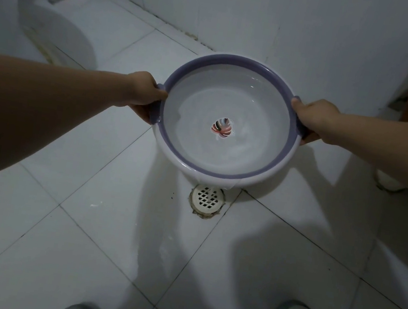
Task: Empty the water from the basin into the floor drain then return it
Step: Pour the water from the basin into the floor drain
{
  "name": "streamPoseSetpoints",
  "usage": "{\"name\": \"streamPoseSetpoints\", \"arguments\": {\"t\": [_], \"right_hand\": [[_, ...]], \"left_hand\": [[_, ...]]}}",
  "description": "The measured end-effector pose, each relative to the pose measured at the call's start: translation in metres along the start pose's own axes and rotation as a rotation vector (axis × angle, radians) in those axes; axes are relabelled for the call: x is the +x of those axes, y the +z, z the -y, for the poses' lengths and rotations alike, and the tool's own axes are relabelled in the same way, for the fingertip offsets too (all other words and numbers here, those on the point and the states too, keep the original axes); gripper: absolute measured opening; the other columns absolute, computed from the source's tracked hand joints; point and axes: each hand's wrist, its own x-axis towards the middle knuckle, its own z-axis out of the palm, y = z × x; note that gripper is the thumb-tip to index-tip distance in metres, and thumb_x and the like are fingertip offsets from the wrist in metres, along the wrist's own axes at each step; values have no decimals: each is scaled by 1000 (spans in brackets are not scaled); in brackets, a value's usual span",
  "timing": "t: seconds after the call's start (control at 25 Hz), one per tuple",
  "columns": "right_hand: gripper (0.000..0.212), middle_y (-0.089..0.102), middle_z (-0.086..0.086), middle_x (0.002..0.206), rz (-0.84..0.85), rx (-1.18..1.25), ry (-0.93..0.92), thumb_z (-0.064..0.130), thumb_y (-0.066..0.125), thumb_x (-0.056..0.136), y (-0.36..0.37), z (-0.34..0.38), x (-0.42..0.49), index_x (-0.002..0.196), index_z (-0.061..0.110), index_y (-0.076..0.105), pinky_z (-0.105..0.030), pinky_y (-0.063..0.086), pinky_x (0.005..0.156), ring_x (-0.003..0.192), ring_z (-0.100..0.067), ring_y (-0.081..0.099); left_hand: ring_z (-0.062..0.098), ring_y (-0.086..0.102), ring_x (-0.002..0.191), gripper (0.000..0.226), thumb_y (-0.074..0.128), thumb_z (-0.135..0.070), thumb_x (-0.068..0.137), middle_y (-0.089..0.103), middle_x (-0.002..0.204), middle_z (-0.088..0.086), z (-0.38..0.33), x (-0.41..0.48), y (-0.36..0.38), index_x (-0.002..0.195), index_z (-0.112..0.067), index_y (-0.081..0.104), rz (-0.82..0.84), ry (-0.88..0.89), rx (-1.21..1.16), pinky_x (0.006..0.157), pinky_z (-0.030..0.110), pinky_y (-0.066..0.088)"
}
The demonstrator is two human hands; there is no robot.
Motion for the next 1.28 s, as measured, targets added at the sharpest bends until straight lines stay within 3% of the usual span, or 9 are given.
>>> {"name": "streamPoseSetpoints", "arguments": {"t": [0.12,0.24,0.6,0.8,1.08,1.28], "right_hand": [[67,66,-22,93,2,-5,-3,53,45,97,0,-1,1,116,-10,58,-41,55,58,70,-36,65],[68,66,-23,94,7,-3,-6,53,45,97,0,-1,1,116,-11,58,-42,56,61,73,-38,66],[63,67,-25,100,33,-35,-39,49,51,96,-2,-4,-3,118,-11,57,-45,57,75,86,-40,68],[58,64,-22,95,26,-43,-39,43,52,97,-2,-3,-3,121,-10,56,-43,56,70,78,-37,65],[59,65,-22,94,28,-45,-52,45,51,97,-1,-3,-2,119,-10,57,-42,56,69,74,-37,65],[60,66,-25,101,30,-51,-57,45,50,97,1,-3,-3,121,-10,56,-44,57,72,82,-40,67]], "left_hand": [[26,74,61,27,53,-25,98,73,80,16,0,0,0,92,-2,63,-2,6,13,53,31,60],[24,73,57,23,54,-24,98,72,79,14,0,-1,0,90,-3,62,-4,10,6,43,26,57],[23,73,56,21,58,-23,97,72,82,16,-1,-1,2,95,-2,61,4,27,11,43,26,57],[27,74,67,26,58,-24,97,72,87,17,-1,0,3,106,1,61,11,22,25,48,28,60],[25,73,56,25,55,-20,98,72,84,19,-1,1,3,105,4,62,2,12,15,40,24,53],[24,73,57,26,56,-23,98,72,83,16,1,2,3,105,1,62,1,10,36,40,24,54]]}}
